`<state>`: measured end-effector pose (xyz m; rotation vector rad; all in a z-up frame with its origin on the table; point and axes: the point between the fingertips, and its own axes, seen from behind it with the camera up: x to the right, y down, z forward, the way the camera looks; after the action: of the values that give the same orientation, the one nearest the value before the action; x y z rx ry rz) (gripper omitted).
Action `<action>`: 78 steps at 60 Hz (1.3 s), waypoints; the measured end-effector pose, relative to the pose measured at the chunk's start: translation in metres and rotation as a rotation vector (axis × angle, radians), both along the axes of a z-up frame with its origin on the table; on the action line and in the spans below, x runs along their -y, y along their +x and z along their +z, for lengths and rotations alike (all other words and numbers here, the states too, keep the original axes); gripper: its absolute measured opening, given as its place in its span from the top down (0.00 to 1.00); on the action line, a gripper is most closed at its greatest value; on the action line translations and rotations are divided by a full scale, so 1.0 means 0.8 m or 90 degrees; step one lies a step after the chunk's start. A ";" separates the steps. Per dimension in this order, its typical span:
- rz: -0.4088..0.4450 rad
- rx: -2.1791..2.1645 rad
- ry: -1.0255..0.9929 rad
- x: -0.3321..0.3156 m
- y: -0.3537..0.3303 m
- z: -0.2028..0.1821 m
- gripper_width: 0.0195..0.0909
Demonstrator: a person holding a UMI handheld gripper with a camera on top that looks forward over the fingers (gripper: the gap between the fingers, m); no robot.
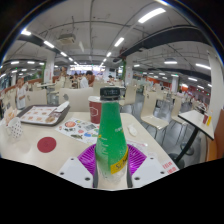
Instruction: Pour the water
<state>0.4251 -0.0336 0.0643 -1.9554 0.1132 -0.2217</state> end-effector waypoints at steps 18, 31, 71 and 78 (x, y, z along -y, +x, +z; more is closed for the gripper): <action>0.153 0.517 -0.071 -0.047 -0.185 0.117 0.74; 0.264 0.935 -0.172 -0.113 -0.308 0.124 0.74; 0.215 0.755 -0.106 -0.146 -0.362 0.152 0.73; 0.118 0.408 -0.023 -0.133 -0.322 0.140 0.73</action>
<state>0.1671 0.0726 0.1765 -1.8272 -0.4911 -0.7144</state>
